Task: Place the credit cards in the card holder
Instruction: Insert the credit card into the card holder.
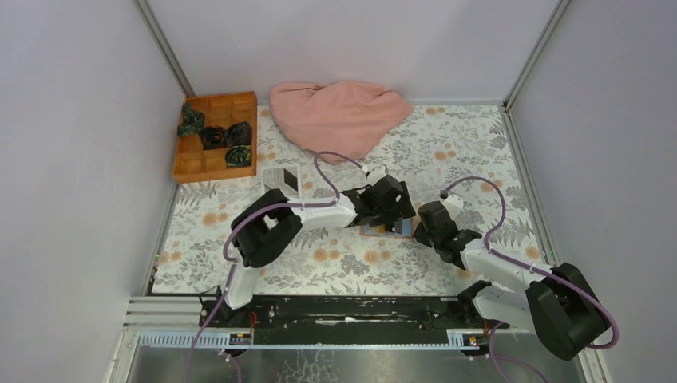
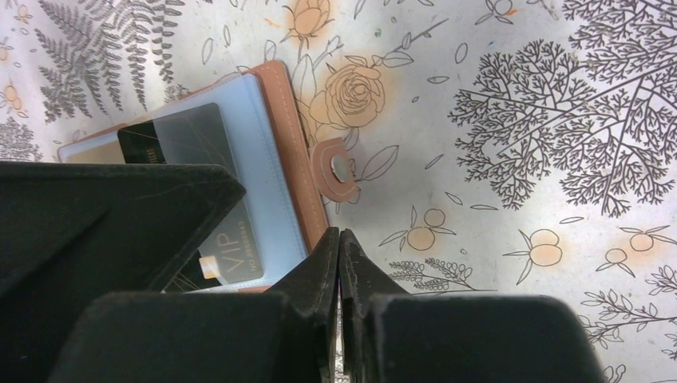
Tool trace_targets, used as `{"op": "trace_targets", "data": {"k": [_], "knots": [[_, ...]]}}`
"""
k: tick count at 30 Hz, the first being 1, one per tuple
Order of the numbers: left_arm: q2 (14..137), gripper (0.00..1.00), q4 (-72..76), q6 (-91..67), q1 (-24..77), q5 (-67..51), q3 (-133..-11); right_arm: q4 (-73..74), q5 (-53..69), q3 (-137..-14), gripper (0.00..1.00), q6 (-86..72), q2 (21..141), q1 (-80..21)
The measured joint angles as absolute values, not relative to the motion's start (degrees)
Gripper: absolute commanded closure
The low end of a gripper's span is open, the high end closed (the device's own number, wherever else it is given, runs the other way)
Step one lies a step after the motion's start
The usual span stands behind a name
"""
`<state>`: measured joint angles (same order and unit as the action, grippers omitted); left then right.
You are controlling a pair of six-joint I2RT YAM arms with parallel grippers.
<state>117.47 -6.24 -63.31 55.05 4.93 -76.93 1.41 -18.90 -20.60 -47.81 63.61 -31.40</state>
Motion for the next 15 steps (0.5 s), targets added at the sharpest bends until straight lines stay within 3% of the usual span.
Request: {"op": "trace_targets", "data": {"k": [15], "knots": [[116.64,0.0,-7.35,-61.47,56.07,6.46,-76.53,0.95,-18.79,-19.84,0.97,-47.81,63.9,-31.4]]}}
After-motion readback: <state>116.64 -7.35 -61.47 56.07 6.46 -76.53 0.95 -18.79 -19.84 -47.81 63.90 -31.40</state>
